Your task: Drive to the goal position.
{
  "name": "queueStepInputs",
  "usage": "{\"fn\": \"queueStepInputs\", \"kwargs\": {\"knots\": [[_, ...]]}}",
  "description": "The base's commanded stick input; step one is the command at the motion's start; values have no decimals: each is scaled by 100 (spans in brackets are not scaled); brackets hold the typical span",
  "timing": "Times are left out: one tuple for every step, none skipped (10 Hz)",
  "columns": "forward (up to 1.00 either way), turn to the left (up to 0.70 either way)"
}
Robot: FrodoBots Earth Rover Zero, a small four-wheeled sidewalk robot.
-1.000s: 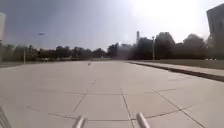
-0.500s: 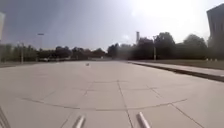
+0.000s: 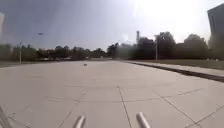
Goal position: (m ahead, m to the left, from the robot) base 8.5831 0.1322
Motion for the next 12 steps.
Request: {"fn": "queueStepInputs", "kwargs": {"knots": [[100, 0], [100, 0], [100, 0], [100, 0], [100, 0], [100, 0], [100, 0], [100, 0], [100, 0], [100, 0], [100, 0], [100, 0]]}}
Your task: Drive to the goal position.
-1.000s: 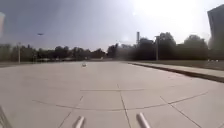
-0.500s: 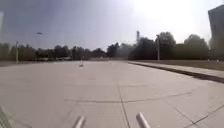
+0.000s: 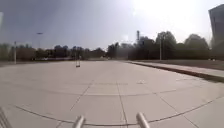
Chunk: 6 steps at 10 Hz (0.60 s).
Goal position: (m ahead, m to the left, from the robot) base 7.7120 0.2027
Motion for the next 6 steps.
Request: {"fn": "queueStepInputs", "kwargs": {"knots": [[100, 0], [100, 0], [100, 0], [100, 0], [100, 0], [100, 0]]}}
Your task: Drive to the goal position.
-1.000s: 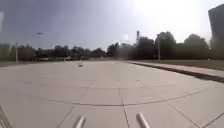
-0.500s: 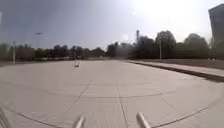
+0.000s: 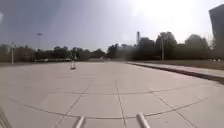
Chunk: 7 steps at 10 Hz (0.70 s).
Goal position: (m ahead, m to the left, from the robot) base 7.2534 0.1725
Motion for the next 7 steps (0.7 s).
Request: {"fn": "queueStepInputs", "kwargs": {"knots": [[100, 0], [100, 0], [100, 0], [100, 0], [100, 0], [100, 0], [100, 0]]}}
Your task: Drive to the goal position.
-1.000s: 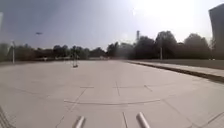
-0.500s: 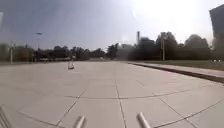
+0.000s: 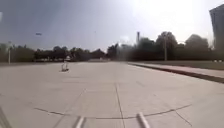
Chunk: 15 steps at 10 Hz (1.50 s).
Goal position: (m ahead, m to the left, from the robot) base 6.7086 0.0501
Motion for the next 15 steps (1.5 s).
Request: {"fn": "queueStepInputs", "kwargs": {"knots": [[100, 0], [100, 0], [100, 0], [100, 0], [100, 0], [100, 0], [100, 0], [100, 0], [100, 0], [100, 0], [100, 0], [100, 0], [100, 0], [100, 0], [100, 0]]}}
